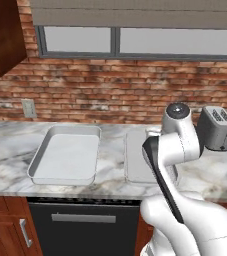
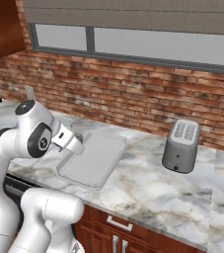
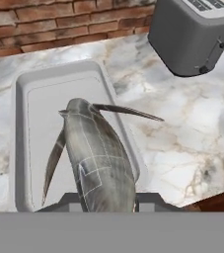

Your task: Place one corn and one fish in each tupperware on the nearby counter, to pack two identical lunches.

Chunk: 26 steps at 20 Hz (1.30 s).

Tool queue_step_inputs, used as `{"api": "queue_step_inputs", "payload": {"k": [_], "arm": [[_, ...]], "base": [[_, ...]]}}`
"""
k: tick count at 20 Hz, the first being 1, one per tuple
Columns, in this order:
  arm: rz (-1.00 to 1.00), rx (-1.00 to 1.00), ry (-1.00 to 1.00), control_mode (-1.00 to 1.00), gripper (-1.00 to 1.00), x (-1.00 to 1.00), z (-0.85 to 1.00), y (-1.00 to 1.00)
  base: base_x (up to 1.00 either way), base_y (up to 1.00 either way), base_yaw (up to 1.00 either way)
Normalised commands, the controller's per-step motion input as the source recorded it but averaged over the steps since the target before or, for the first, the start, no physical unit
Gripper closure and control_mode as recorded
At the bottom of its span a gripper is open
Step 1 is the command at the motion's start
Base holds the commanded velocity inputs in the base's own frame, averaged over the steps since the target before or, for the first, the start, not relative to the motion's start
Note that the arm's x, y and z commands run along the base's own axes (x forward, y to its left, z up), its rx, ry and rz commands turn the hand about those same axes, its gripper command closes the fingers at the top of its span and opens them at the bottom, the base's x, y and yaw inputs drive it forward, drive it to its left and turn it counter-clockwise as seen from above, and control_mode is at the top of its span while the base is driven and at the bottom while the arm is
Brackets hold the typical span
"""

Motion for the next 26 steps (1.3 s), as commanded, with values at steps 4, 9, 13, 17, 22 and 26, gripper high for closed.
{"api": "queue_step_inputs", "payload": {"k": [4,9,13,17,22,26], "arm": [[0.0,0.0,0.04,-1.0,1.0,0.46,-0.39,0.0],[0.0,0.0,0.09,-1.0,1.0,0.46,-0.48,0.0],[0.0,0.0,0.09,-1.0,1.0,0.46,-0.44,0.0],[0.0,0.0,0.06,-1.0,1.0,0.48,-0.42,0.0],[0.0,0.0,0.07,-1.0,1.0,0.59,-0.36,0.01],[0.0,0.0,0.06,-1.0,1.0,0.64,-0.38,0.06]], "base": [[0.0,0.0,0.0],[0.0,0.0,0.0],[0.0,0.0,0.0],[0.0,0.0,0.0],[0.0,0.0,0.0],[0.0,0.0,0.0]]}}
